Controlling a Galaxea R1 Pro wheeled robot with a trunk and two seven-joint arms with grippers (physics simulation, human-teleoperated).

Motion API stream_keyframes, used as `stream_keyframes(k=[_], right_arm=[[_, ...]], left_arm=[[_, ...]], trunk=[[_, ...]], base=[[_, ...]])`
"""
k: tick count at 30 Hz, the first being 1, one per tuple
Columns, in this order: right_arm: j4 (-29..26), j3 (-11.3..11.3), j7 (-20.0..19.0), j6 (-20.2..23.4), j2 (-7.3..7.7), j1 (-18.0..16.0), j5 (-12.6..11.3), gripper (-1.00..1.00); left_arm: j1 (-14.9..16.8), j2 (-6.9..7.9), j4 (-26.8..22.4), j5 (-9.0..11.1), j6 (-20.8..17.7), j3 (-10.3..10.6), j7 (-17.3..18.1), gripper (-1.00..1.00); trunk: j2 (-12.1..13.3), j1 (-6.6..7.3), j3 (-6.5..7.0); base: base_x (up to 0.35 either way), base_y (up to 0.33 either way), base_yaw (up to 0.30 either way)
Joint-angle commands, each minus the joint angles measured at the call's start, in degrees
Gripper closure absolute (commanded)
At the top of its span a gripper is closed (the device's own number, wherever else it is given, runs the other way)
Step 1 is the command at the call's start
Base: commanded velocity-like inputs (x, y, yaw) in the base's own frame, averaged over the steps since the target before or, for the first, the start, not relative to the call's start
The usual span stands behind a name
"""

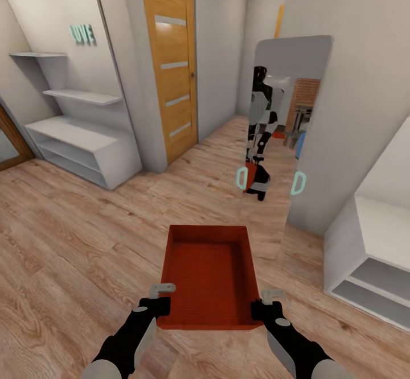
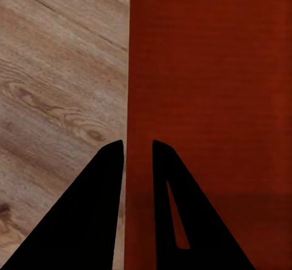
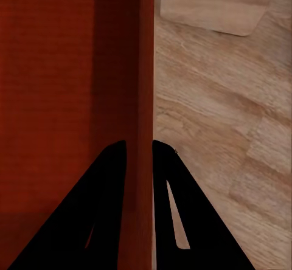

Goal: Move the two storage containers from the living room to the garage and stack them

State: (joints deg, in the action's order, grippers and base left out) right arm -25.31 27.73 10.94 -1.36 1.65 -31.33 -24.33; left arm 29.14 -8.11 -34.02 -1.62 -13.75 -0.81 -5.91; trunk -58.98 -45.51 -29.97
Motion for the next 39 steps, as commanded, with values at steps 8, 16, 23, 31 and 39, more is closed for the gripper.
stream_keyframes(k=[8, 16, 23, 31, 39], right_arm=[[0.1, 0.1, 0.4, -0.3, 2.66, 0.0, -0.5, 1.0], [0.2, 0.1, 0.4, -0.4, 2.6, 0.0, -0.5, 1.0], [0.2, 0.2, 0.4, -0.5, 2.57, 0.0, -0.5, 1.0], [0.2, 0.2, 0.4, -0.5, 2.27, 0.0, -0.5, 1.0], [0.2, 0.2, 0.4, -0.5, 2.26, 0.0, -0.5, 1.0]], left_arm=[[0.0, 0.02, -0.1, 0.5, -0.3, -0.1, 1.7, 1.0], [0.0, 0.02, -0.1, 0.5, -0.3, -0.1, 1.7, 1.0], [0.0, 0.02, 0.0, 0.5, -0.3, -0.1, 1.7, 1.0], [0.0, 0.02, 0.1, 0.5, -0.2, -0.2, 1.5, 1.0], [0.0, 0.02, 0.1, 0.5, -0.2, -0.2, 1.6, 1.0]], trunk=[[0.0, -0.04, -0.05], [0.0, -0.04, -0.05], [0.0, -0.04, -0.05], [0.0, -0.04, -0.05], [0.0, -0.04, -0.05]], base=[[0.332, 0.0, 0.0], [0.332, 0.0, 0.0], [0.306, 0.0, 0.0], [0.03, 0.0, 0.0], [0.001, 0.0, 0.0]])
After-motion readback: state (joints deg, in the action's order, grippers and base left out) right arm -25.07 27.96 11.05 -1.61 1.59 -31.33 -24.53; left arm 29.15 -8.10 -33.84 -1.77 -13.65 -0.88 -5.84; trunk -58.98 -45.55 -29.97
